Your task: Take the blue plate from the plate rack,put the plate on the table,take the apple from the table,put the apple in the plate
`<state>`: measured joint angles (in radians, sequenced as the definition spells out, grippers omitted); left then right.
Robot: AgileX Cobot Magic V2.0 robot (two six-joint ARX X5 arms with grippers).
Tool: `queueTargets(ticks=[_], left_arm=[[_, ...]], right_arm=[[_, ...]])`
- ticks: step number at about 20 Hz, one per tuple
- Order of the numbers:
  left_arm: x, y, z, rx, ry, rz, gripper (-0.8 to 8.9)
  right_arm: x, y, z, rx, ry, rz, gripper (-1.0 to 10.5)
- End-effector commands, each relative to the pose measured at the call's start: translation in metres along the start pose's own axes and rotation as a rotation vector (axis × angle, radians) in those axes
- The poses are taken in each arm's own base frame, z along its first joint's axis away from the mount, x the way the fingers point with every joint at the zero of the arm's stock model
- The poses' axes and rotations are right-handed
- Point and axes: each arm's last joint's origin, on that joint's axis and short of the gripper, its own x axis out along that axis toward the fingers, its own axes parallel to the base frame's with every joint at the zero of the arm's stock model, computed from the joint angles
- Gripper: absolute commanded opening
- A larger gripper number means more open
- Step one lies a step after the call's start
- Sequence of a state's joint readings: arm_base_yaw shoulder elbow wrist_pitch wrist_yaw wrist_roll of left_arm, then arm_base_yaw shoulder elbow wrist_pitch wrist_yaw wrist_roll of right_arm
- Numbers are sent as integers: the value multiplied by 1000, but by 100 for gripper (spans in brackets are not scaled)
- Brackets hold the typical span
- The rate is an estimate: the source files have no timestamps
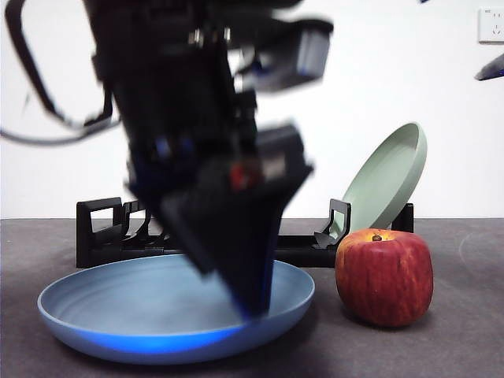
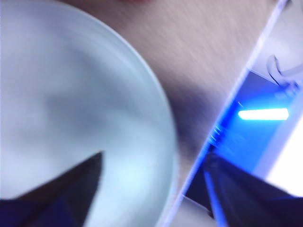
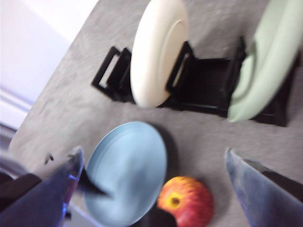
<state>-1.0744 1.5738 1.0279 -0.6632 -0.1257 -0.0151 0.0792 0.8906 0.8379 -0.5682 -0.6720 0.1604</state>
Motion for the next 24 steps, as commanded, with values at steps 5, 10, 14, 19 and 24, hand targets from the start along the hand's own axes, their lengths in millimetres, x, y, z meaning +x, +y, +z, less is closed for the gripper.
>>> queueTargets(ticks=[5, 10, 14, 19, 24], left_arm=[[-102, 23, 23, -99, -289, 208, 504], [-192, 40, 20, -187, -545, 276, 503], [-261, 51, 9, -250, -762, 277, 503], [-323, 57, -9, -292, -944, 268, 503], [-320, 56, -13, -285, -879, 262, 503]], right_arm=[[13, 19, -6, -110, 58, -16, 608], [31, 29, -18, -189, 175, -113, 608], [55, 35, -29, -257, 287, -184, 608], [109, 43, -54, -378, 488, -255, 609], [151, 31, -72, -402, 596, -301, 608]])
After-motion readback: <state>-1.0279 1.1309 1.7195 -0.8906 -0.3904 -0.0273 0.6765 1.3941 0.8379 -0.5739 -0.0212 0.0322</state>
